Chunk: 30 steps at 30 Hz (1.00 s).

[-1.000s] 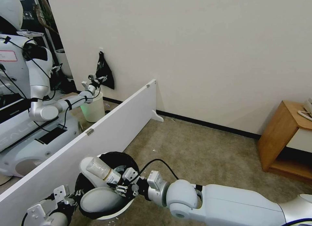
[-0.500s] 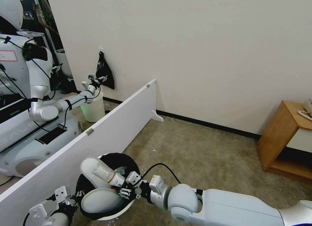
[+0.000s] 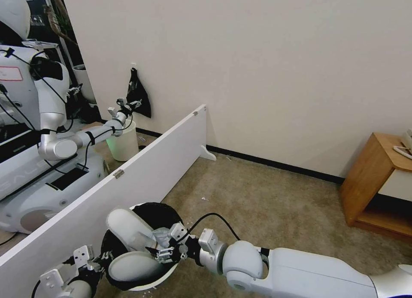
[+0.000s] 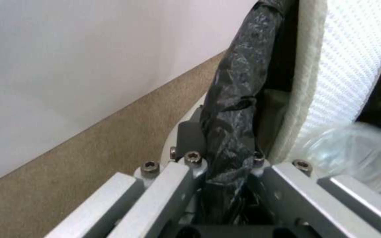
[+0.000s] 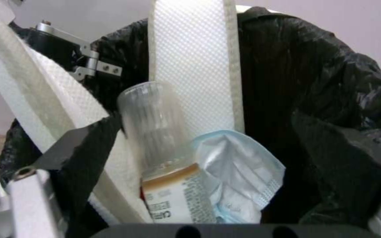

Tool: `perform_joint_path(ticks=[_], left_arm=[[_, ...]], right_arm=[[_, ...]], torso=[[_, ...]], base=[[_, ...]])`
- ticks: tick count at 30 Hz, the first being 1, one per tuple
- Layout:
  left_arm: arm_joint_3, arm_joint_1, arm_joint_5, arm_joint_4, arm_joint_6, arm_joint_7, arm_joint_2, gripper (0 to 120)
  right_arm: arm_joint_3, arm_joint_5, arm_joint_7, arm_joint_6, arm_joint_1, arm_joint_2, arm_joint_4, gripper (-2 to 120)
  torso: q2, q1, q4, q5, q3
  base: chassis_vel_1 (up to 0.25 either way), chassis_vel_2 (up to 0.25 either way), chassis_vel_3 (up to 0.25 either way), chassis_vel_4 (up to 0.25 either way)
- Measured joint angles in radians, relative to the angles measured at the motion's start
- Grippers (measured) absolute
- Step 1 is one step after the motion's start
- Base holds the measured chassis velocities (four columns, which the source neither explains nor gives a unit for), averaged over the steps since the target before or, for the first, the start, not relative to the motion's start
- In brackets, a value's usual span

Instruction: Pick up the trash bin and place the garbage on the floor into it.

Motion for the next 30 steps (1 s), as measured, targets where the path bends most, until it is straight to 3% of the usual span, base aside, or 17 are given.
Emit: perform_joint_path(ticks=[10, 16, 30], left_arm=[[-0.002, 0.004, 0.000, 0.000, 0.000, 0.001, 0.000, 1], [-0.003, 0.002, 0.000, 0.000, 0.000, 0.001, 0.000, 1], [-0.008, 0.008, -0.001, -0.007, 0.000, 0.002, 0.000, 1]], right_arm=[[0.083, -0.015, 0.008, 0.008, -0.022, -0.012, 0.037, 100], [0.209, -0.005, 0.012, 0.028, -0.020, -0.021, 0.085, 100], [0.347, 0.022, 0.044, 0.089, -0.027, 0.008, 0.103, 100]], torso=[[0.000, 0.000, 0.0000, 0.0000, 0.000], [0.000, 0.000, 0.0000, -0.0001, 0.000], [0.000, 0.000, 0.0001, -0.0001, 0.000]], base=[[0.000, 0.000, 0.000, 0.000], [0.000, 0.000, 0.000, 0.000], [0.000, 0.000, 0.000, 0.000]])
